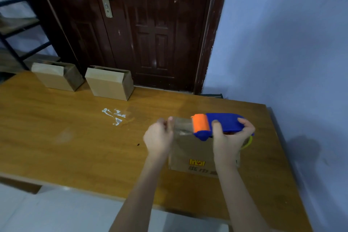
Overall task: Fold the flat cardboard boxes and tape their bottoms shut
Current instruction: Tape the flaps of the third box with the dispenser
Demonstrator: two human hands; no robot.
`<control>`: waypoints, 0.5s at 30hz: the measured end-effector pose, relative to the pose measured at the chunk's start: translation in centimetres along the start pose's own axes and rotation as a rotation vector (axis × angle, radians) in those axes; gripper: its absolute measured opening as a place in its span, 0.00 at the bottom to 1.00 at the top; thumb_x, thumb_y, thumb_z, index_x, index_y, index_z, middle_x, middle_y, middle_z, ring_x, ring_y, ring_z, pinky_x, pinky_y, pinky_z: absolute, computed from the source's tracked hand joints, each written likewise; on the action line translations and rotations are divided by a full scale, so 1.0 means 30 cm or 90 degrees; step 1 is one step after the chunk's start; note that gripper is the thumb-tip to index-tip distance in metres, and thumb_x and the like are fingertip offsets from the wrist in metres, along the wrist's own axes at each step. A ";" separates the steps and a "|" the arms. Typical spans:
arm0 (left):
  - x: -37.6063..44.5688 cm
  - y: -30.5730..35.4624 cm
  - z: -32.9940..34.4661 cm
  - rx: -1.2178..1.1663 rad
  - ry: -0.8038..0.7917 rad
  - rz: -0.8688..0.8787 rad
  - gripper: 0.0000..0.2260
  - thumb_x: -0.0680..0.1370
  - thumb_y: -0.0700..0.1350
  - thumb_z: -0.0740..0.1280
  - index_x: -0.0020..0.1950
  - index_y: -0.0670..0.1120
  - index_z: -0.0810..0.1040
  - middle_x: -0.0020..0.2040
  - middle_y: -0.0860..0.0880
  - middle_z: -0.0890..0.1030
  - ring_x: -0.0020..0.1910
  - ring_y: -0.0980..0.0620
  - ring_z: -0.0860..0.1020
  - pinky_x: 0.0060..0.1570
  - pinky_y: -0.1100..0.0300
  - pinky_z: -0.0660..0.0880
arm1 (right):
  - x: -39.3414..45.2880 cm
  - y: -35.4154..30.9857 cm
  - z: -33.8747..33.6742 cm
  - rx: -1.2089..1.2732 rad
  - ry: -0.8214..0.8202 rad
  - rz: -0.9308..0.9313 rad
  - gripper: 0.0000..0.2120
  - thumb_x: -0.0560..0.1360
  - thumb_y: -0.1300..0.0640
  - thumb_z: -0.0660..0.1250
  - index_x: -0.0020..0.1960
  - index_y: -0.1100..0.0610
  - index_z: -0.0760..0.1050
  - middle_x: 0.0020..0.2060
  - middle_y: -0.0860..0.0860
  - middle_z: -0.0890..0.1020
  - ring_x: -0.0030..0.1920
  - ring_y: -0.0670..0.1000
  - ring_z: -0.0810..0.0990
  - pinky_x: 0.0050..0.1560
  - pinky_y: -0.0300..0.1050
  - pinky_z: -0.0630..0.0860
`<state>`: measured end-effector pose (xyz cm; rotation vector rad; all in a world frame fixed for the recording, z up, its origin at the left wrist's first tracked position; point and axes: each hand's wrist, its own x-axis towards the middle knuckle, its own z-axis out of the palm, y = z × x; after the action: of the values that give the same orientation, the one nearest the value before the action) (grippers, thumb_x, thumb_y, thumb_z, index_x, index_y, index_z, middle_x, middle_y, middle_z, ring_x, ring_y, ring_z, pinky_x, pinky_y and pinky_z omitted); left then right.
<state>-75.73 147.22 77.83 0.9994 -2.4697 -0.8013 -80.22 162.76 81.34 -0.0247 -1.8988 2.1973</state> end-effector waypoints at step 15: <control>0.128 -0.126 0.060 0.018 -0.025 0.071 0.20 0.78 0.62 0.56 0.43 0.47 0.77 0.32 0.52 0.76 0.33 0.50 0.76 0.30 0.60 0.66 | 0.066 0.106 -0.090 -0.225 -0.095 -0.161 0.32 0.68 0.71 0.72 0.59 0.54 0.55 0.48 0.42 0.67 0.41 0.40 0.77 0.37 0.29 0.75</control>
<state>-77.34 142.90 74.51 0.8539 -2.5515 -0.7583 -82.22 165.36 78.08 0.3084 -2.2096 1.7252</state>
